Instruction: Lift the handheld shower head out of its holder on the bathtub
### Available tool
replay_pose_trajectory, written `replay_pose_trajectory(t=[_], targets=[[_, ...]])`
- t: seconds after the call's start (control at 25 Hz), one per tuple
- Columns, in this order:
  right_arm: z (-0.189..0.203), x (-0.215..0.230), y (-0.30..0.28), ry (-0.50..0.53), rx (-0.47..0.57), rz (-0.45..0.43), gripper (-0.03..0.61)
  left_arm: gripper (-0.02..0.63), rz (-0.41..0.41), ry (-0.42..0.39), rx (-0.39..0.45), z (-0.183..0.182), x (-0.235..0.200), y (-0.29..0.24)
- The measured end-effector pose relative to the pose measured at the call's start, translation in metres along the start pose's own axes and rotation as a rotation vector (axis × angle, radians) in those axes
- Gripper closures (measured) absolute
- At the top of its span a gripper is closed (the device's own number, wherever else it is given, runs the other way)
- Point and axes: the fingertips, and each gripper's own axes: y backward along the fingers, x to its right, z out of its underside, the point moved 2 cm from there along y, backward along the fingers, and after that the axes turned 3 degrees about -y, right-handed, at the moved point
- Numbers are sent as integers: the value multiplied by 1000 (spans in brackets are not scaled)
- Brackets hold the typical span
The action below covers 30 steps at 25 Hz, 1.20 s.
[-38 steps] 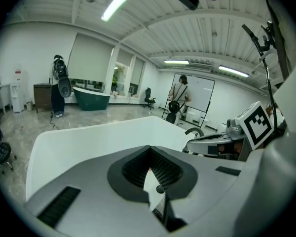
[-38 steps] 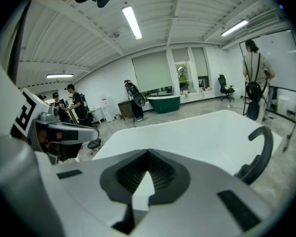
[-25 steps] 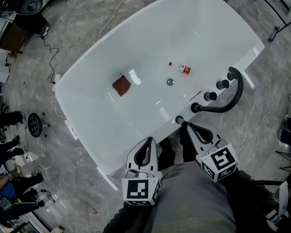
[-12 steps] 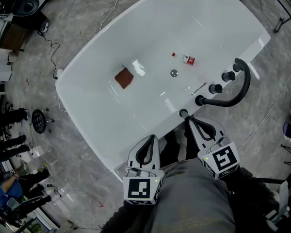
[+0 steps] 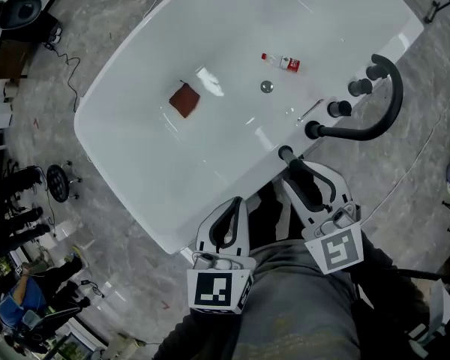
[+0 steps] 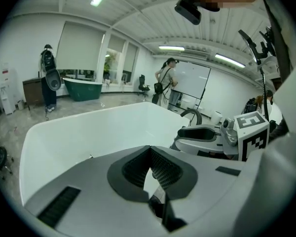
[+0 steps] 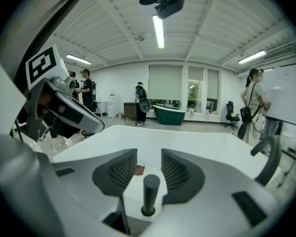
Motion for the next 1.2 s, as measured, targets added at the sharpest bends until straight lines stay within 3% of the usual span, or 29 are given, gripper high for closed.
replay_pose_trajectory(t=[0.48,0.68,1.2], targets=[[37,-8,-11,-22,49,108,354,611,45,-38,-18,45,4,-1],[50,-3,-17,-30,61,150,350,611,42,-42,-5,51,0,-5],[77,-1,-32,-46,38,159,350,611,3,-29,-7,65,-15,-5]])
